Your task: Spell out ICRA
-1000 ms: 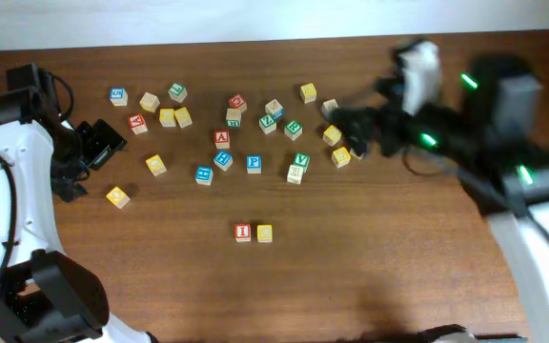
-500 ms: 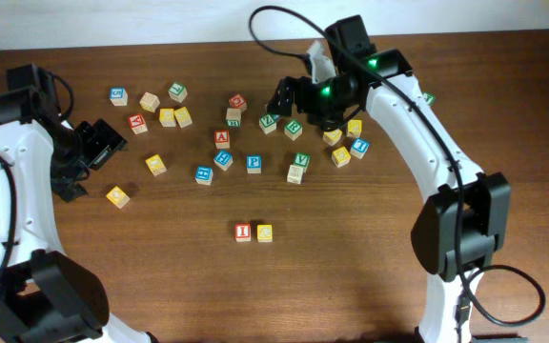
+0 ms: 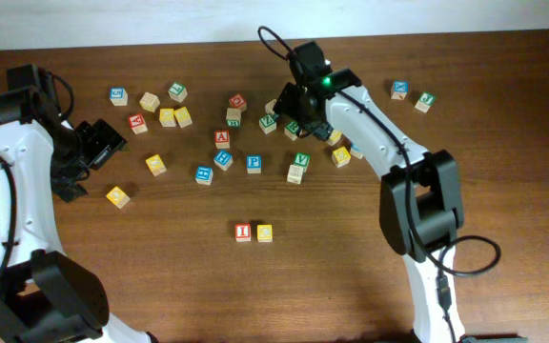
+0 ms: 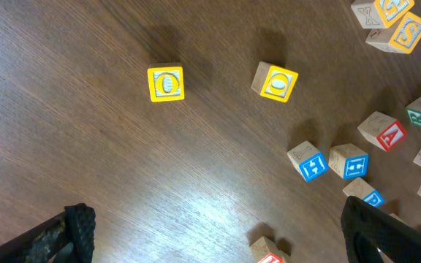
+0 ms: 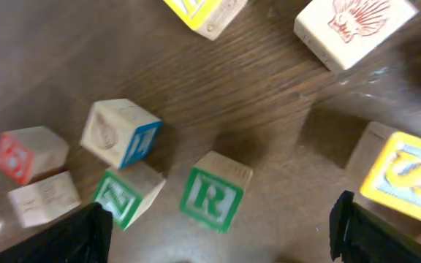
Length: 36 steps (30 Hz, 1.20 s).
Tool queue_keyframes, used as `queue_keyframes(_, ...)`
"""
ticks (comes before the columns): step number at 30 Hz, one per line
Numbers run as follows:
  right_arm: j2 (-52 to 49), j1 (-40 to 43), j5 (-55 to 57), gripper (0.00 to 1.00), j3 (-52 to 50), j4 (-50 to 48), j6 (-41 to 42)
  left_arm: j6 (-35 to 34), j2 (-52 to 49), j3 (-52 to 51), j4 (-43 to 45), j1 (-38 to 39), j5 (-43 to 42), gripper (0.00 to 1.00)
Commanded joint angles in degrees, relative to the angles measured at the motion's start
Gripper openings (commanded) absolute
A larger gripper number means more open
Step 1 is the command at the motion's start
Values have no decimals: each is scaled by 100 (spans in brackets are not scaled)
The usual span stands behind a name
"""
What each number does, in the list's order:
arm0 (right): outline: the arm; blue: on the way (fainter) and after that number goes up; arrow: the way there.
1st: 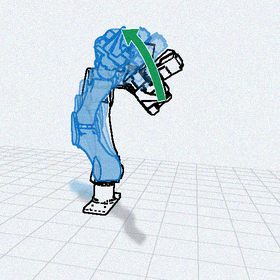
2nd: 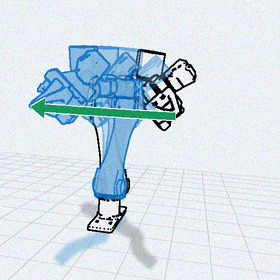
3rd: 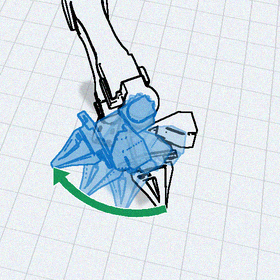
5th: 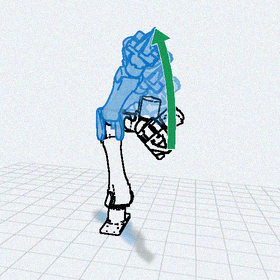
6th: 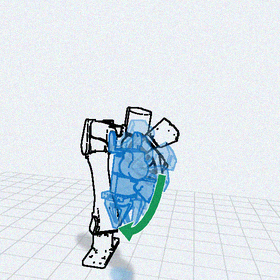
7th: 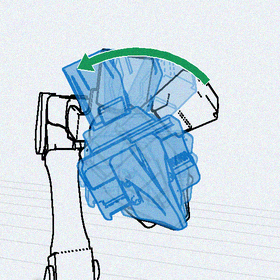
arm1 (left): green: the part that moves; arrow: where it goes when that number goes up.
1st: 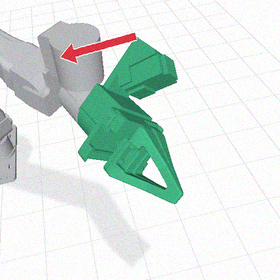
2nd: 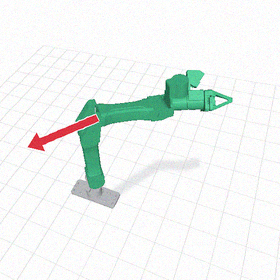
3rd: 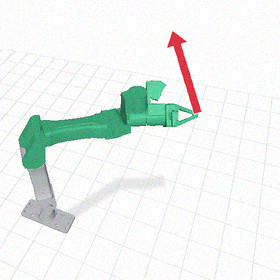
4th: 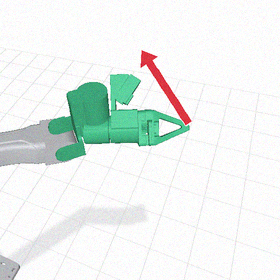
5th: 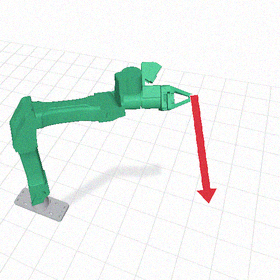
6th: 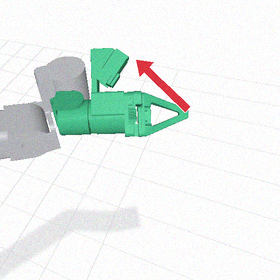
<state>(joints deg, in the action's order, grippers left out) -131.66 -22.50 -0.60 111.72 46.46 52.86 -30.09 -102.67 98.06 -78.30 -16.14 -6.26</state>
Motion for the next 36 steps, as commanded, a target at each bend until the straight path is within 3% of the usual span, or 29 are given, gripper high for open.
queue_keyframes(1,-208,-109,131,82,81,-173,103,-72,79,44,0,15,-39,99)
queue_keyframes(6,-455,-127,118,78,79,-302,129,-72,79,44,0,15,-39,99)
queue_keyframes(10,-553,-127,238,66,79,-310,269,-72,79,44,0,17,-39,99)
queue_keyframes(14,-713,-127,234,66,79,-378,310,-72,79,44,0,17,-39,99)
queue_keyframes(19,-732,-105,267,39,79,-341,264,-72,79,44,0,17,-39,99)
queue_keyframes(28,-595,-72,258,40,87,-282,-704,-72,79,44,0,17,-39,99)
queue_keyframes(30,-529,-68,260,31,87,-271,-813,-72,79,44,0,15,-39,99)
queue_keyframes(36,-527,-68,260,31,87,-208,-1093,-72,79,44,0,17,-39,99)
